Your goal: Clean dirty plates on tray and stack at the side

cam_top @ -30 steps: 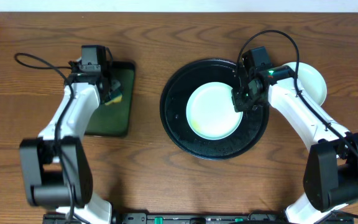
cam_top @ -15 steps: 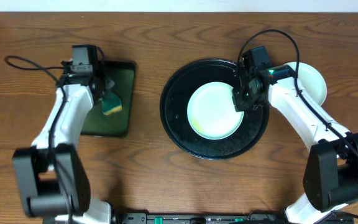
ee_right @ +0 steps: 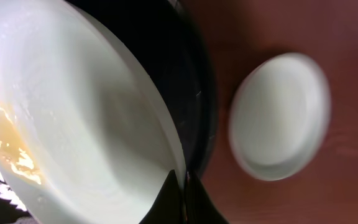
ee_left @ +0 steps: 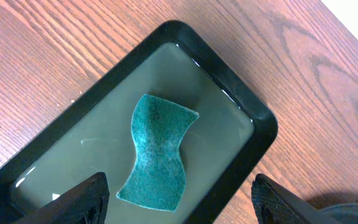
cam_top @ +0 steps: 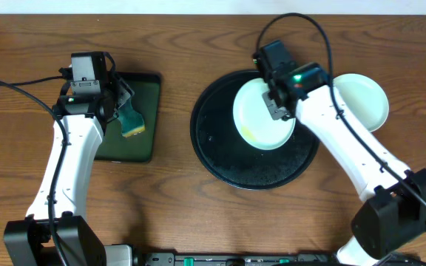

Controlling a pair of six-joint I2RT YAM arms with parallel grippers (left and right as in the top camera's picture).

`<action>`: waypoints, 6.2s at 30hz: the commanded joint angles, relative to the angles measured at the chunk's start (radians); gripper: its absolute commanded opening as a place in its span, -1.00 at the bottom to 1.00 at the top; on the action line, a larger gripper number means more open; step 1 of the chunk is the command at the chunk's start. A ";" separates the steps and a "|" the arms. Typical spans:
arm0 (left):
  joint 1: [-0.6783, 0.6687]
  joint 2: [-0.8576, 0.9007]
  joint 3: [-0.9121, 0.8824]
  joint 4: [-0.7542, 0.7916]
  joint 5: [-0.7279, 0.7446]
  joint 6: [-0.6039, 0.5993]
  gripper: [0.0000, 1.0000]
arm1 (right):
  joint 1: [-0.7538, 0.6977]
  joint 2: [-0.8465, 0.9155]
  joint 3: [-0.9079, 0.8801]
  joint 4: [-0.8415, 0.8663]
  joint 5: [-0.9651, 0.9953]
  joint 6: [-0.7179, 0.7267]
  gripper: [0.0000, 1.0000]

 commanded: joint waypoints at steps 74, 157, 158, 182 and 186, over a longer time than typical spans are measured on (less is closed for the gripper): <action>0.004 0.003 -0.004 -0.054 -0.001 -0.001 0.62 | -0.945 0.055 -0.289 0.503 -0.562 0.306 -0.92; 0.004 0.003 -0.004 -0.054 -0.001 -0.001 0.63 | -0.502 -1.565 -1.329 0.634 -0.780 0.226 0.98; 0.004 0.003 -0.004 -0.054 -0.001 -0.001 0.62 | -0.498 -1.609 -1.354 0.653 -0.774 0.226 0.98; 0.004 0.003 -0.004 -0.054 -0.001 -0.001 0.63 | -0.423 -1.791 -1.593 1.012 -0.492 0.130 0.99; 0.004 0.003 -0.004 -0.054 -0.001 -0.001 0.63 | -0.421 -1.791 -1.593 0.997 -0.512 0.023 0.98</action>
